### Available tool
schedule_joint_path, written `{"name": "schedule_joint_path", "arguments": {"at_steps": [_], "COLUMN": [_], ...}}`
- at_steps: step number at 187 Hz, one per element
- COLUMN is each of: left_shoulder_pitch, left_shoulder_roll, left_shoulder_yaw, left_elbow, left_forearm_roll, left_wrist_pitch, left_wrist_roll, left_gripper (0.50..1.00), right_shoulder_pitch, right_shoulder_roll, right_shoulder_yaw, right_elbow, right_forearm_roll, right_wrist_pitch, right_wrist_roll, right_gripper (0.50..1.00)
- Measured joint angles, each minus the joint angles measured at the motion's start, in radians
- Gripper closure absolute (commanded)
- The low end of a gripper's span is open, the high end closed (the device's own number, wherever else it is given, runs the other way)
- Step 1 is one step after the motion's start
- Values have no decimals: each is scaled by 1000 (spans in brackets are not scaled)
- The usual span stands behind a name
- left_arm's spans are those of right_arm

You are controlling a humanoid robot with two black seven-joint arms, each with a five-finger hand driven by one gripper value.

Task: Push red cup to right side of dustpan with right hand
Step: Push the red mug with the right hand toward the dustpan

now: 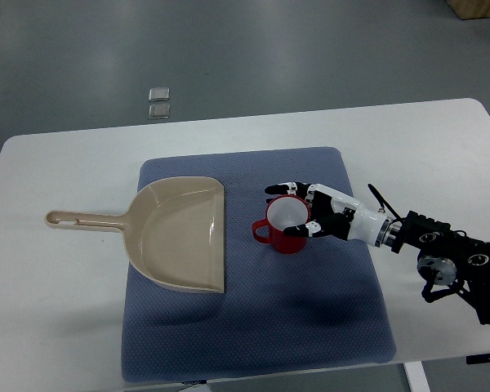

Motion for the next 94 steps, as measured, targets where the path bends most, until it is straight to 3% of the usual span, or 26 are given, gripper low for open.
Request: {"name": "schedule_joint_path", "arguments": {"at_steps": [94], "left_shoulder_pitch": [0], "left_shoulder_roll": [0], "left_shoulder_yaw": [0], "left_elbow": [0], "left_forearm_roll": [0], "left_wrist_pitch": [0], "left_wrist_roll": [0], "left_gripper": [500], "right_shoulder_pitch": [-2], "right_shoulder_roll": [35], "right_shoulder_yaw": [-1], "right_elbow": [3], "right_forearm_roll": [-26], "right_wrist_pitch": [0], "right_wrist_roll": [0], "right_gripper": [570]}}
